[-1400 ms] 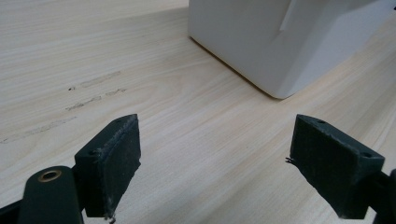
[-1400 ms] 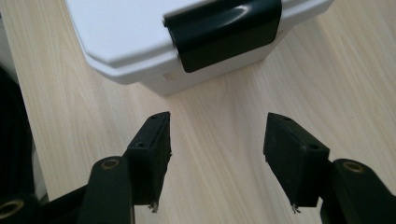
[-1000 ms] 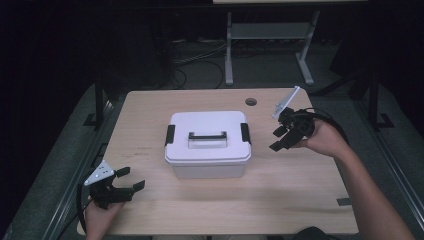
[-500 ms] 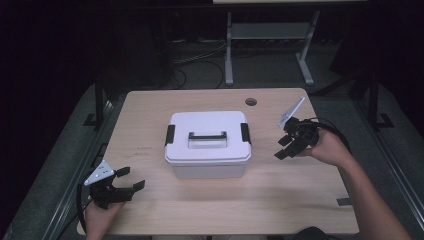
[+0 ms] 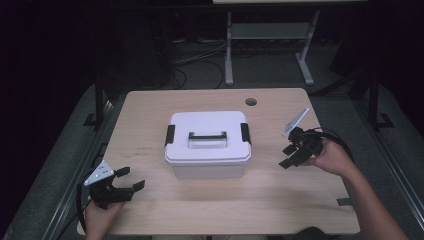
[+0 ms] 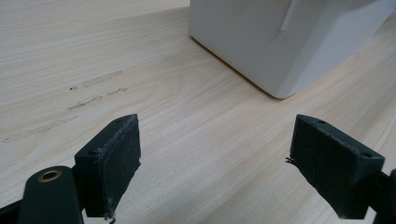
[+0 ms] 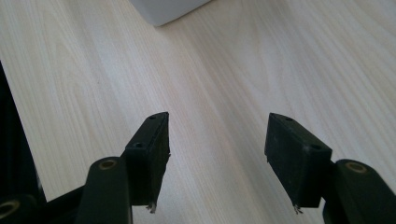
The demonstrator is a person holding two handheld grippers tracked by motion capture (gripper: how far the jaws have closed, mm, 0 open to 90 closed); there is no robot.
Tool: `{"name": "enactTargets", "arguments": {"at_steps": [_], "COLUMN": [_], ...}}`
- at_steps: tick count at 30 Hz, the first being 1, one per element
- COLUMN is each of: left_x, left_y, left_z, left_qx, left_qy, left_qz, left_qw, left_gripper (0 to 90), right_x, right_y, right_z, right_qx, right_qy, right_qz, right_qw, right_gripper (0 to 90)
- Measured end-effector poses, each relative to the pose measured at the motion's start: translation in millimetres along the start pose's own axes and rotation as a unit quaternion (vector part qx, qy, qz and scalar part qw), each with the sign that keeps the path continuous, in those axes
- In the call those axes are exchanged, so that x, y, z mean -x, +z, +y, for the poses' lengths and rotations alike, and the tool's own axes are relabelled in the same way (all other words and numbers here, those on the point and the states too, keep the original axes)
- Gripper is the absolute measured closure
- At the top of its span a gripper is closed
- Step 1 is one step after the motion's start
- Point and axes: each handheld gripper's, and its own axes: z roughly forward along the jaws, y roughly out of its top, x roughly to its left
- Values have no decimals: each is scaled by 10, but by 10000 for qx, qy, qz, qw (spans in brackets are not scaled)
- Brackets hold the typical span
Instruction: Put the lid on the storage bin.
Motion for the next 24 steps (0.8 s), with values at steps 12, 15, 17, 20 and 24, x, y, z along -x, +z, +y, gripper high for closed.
{"name": "enactTargets", "arguments": {"at_steps": [12, 15, 17, 20, 24], "left_x": [4, 4, 5, 6, 10], "left_y": [-5, -5, -6, -5, -3], "left_z": [0, 0, 0, 1, 6], "left_qx": [10, 9, 8, 3, -6], "left_qy": [-10, -11, -7, -10, 30], "left_qz": [11, 11, 16, 15, 13], "left_qw": [10000, 10000, 10000, 10000, 10000], "left_gripper": [155, 155, 155, 155, 155], "right_x": [6, 3, 5, -1, -11], "right_y": [66, 84, 97, 108, 121], "right_z": [-157, -199, -227, -266, -321], "right_qx": [29, 25, 34, 48, 61], "right_qy": [131, 173, 206, 227, 271], "right_qz": [49, 60, 72, 88, 99], "right_qw": [9999, 9998, 9998, 9997, 9996], "right_gripper": [392, 390, 389, 388, 386]}}
